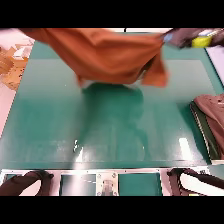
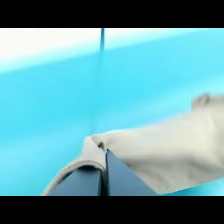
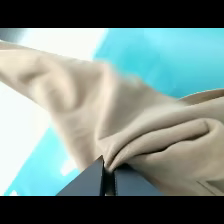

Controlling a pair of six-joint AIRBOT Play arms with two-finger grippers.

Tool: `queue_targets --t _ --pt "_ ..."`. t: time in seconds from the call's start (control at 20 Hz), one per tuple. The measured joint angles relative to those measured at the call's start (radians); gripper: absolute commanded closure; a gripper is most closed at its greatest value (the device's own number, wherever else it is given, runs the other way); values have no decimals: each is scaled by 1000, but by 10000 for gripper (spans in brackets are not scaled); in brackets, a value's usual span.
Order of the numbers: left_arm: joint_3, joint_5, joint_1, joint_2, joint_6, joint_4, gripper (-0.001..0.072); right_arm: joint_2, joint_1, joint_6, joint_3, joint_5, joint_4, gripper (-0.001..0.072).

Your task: Fold the shirts.

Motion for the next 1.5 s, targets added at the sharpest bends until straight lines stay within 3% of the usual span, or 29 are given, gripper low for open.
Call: queue_targets --t 0.3,0.55,0.8,1.0,1.05,1.1,1.15,1.2,1.3,1.5 --pt "205 -35 0 132 -1 22 681 271 -55 31 107 -91 -109 692" --pt "225 -82 -1 93 -1 24 681 255 -63 57 76 -125 -201 692" --pt "56 -139 0 -65 -2 23 680 48 -16 48 -31 -154 -235 692" --pt "-179 -83 0 -250 1 -26 680 -223 48 24 -77 -229 -241 689" --pt "-237 -59 1 -301 13 -62 680 -291 64 21 -82 -248 -239 601" --pt "-288 -34 1 -355 34 -110 680 -361 79 20 -86 -262 -238 452" --pt "-328 -22 0 -404 57 -153 680 -423 90 21 -88 -272 -238 419" --pt "-361 -10 0 -456 79 -197 680 -471 97 26 -89 -279 -236 421" --pt "-402 -5 0 -544 109 -255 680 -537 94 49 -92 -280 -236 511" --pt "-427 -19 0 -630 135 -278 678 -543 10 90 -87 -198 -234 517"
